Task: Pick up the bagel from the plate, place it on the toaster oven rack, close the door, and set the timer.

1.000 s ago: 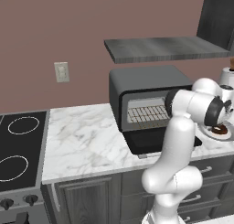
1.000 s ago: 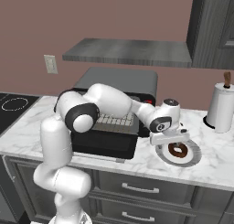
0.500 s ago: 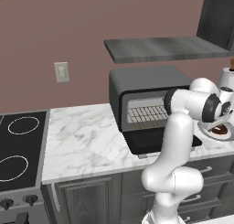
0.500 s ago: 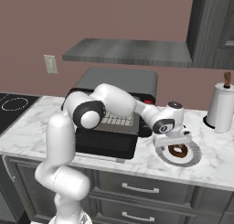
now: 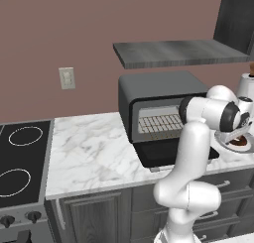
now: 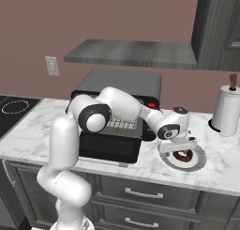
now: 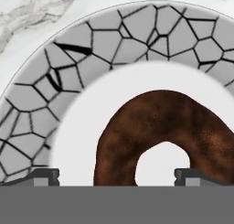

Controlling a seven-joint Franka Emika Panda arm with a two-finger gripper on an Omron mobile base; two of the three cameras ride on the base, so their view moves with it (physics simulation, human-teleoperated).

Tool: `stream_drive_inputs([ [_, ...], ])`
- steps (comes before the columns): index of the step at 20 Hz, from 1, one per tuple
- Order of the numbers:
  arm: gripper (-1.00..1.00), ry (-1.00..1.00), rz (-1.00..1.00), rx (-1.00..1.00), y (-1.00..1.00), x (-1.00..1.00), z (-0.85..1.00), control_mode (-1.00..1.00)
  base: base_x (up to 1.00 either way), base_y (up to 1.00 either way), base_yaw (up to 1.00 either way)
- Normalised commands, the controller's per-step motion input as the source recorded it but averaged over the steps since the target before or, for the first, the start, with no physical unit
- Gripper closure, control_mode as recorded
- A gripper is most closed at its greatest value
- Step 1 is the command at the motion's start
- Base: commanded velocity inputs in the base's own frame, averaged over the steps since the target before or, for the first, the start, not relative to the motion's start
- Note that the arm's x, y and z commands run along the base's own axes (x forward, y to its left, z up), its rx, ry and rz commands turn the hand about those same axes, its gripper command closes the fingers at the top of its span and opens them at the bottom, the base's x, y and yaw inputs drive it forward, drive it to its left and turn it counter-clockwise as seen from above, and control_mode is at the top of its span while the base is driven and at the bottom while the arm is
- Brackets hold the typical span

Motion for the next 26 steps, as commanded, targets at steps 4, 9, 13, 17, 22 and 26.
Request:
stream_drive_inputs([
  [4, -1.0, 0.04, 0.0, 0.0, 0.0, 0.15, -0.19, -1.0, 0.0, 0.0, 0.0],
  [9, -1.0, 0.13, 0.0, 0.0, 0.01, 0.02, -0.19, -1.0, 0.0, 0.0, 0.0],
  [13, -1.0, 0.3, 0.0, 0.08, 0.08, 0.01, -0.28, -1.0, 0.0, 0.0, 0.0],
  [17, -1.0, 0.24, 0.0, 0.13, 0.16, 0.0, -0.39, -1.0, 0.0, 0.0, 0.0],
  [22, -1.0, 0.07, 0.0, 0.1, 0.31, 0.04, -0.46, -1.0, 0.0, 0.0, 0.0],
  [26, -1.0, 0.0, 0.03, 0.06, 0.31, 0.46, -0.36, -1.0, 0.0, 0.0, 0.0],
])
